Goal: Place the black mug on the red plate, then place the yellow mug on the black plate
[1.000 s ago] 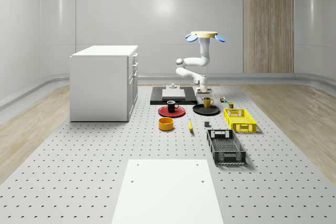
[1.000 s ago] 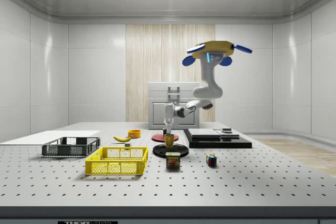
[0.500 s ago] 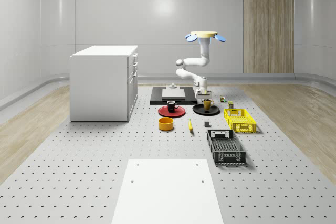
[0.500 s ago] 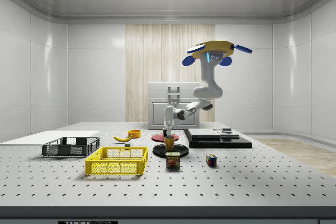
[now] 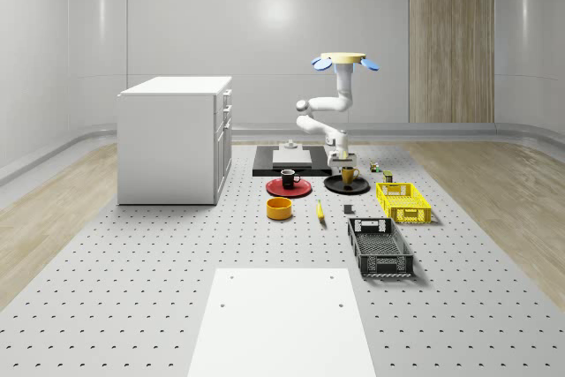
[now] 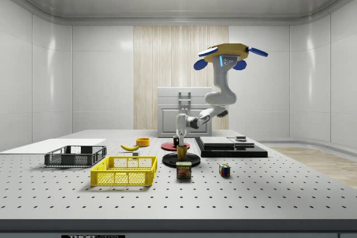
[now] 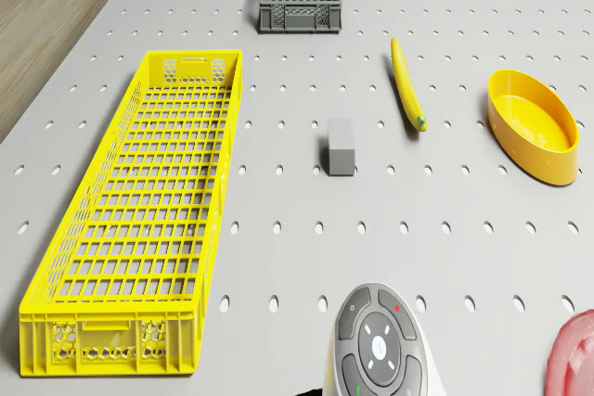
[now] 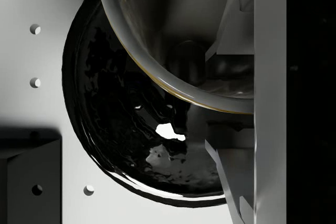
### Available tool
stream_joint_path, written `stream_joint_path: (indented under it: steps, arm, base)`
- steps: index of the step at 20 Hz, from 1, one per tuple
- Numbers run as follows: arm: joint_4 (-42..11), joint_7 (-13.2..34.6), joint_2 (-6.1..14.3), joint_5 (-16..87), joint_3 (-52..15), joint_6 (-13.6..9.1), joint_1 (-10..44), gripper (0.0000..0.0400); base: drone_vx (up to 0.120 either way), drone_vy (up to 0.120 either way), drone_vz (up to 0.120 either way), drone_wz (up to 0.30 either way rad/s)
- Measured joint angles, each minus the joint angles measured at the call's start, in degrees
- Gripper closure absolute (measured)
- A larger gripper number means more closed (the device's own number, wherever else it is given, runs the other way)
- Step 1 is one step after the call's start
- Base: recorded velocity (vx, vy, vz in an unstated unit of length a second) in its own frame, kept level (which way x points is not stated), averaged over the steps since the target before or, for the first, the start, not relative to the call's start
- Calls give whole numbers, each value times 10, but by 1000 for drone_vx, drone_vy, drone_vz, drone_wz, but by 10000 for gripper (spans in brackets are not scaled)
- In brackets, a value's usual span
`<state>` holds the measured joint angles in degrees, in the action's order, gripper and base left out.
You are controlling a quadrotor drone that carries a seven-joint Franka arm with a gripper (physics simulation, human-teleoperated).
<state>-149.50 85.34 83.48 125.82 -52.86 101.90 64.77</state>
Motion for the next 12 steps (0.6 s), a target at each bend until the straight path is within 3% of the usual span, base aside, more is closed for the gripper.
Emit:
stream_joint_path:
  steps: [2,5,8,12]
  arm:
    - [0,-1,-1,3,2,0,-2,149]
    - [-8,-2,0,-2,-4,-6,-8,70]
    - [-20,-3,2,-14,-17,-16,-15,33]
    - [-37,-5,6,-33,-39,-31,-25,12]
  base:
    - [0,0,0,0]
    - [0,0,0,0]
    - [0,0,0,0]
    - [0,0,0,0]
